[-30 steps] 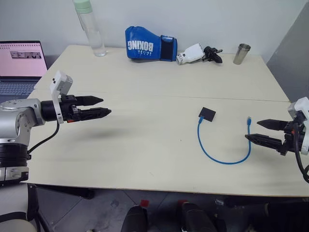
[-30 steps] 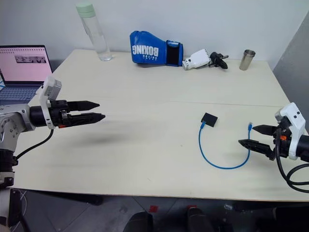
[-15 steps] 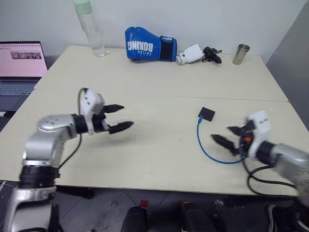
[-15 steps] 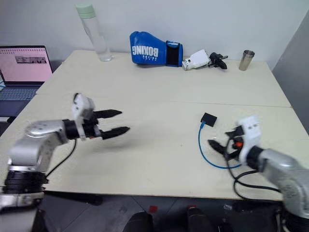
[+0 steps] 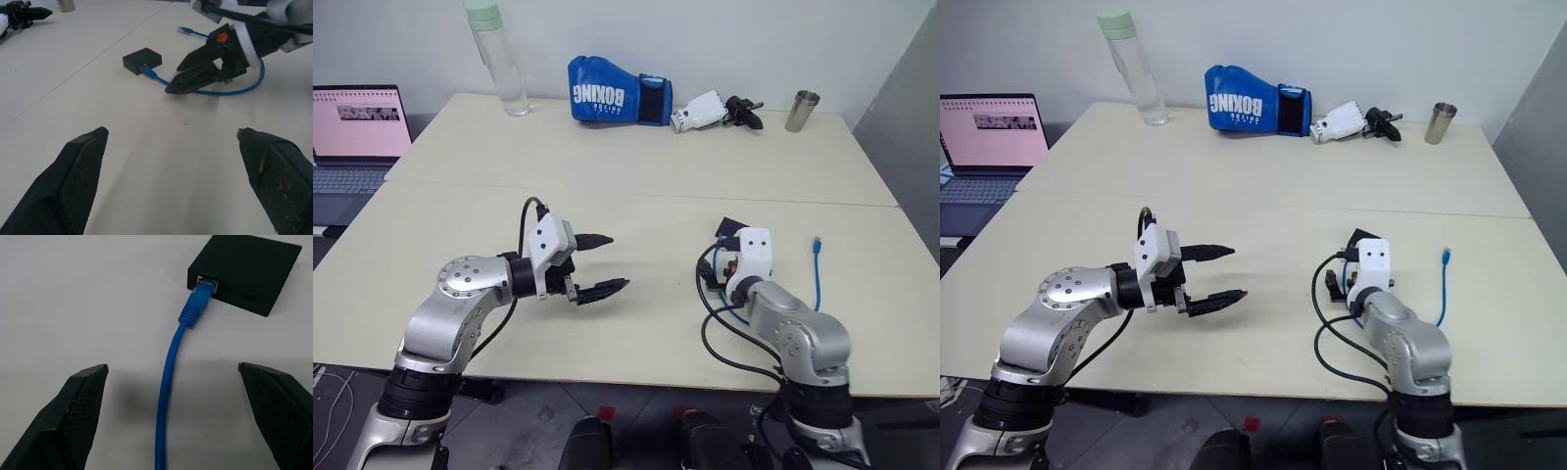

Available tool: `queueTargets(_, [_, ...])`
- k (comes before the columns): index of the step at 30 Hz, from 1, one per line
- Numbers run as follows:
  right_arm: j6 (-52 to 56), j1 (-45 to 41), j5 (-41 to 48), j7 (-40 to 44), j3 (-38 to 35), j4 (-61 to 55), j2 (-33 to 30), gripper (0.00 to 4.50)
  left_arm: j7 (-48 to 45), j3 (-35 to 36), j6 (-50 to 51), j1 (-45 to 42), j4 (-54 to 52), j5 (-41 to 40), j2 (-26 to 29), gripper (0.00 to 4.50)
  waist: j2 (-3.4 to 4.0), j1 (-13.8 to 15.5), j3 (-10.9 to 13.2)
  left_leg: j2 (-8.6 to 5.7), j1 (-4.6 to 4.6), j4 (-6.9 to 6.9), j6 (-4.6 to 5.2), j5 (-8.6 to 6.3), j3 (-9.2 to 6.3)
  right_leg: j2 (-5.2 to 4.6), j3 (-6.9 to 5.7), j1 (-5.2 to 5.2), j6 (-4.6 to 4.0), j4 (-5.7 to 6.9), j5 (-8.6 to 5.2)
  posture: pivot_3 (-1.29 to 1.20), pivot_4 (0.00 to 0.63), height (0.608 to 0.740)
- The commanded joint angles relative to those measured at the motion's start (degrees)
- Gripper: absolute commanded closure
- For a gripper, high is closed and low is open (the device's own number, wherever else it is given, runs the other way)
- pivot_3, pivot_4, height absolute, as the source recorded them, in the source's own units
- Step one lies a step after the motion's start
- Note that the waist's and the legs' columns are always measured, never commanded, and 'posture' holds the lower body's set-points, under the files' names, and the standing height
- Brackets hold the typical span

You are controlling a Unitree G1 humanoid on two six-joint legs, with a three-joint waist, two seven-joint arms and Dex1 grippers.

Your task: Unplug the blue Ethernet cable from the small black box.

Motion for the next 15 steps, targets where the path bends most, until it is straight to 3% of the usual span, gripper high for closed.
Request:
queueTargets(1, [-7.43,-2.55,-4.41,-1.28,0.17,7.85,0.56,0.0,1.11,0.28,-0.19,-0.73,-2.62,-0.12,-0.08,0.01,-0.01,-0.01,0.0,-0.01,0.01,0.0,0.0,0.0,0.01,0.0,0.01,0.0,0.0,0.0,0.0,0.0,0.15,0.74])
queueTargets(6, [-13.57,-3.94,-7.24,-0.01,2.4,14.77,1.97,0.0,1.92,0.35,-0.39,-0.73,-2.38,0.13,0.02,0.01,-0.03,-0.13,-0.02,0.01,0.22,-0.04,0.0,0.0,0.09,0.0,0.06,0.13,0.0,0.04,0.0,0.0,0.15,0.74])
queueTargets(9, [-16.88,-3.75,-9.01,-0.21,2.98,18.16,2.74,0.47,2.62,0.64,-0.06,-0.43,-2.67,-0.08,-0.01,0.0,-0.1,-0.23,-0.07,0.01,0.31,-0.04,0.0,0.0,0.15,0.01,0.12,0.15,0.0,0.12,0.0,0.0,0.15,0.74])
queueTargets(15, [-21.62,-4.13,-11.56,-0.42,2.4,23.29,3.14,2.06,3.48,0.5,0.51,0.17,-3.88,-0.35,0.15,0.0,-0.19,-0.34,-0.16,0.03,0.39,-0.04,0.0,0.0,0.18,0.01,0.16,0.18,0.0,0.19,0.0,0.0,0.15,0.74])
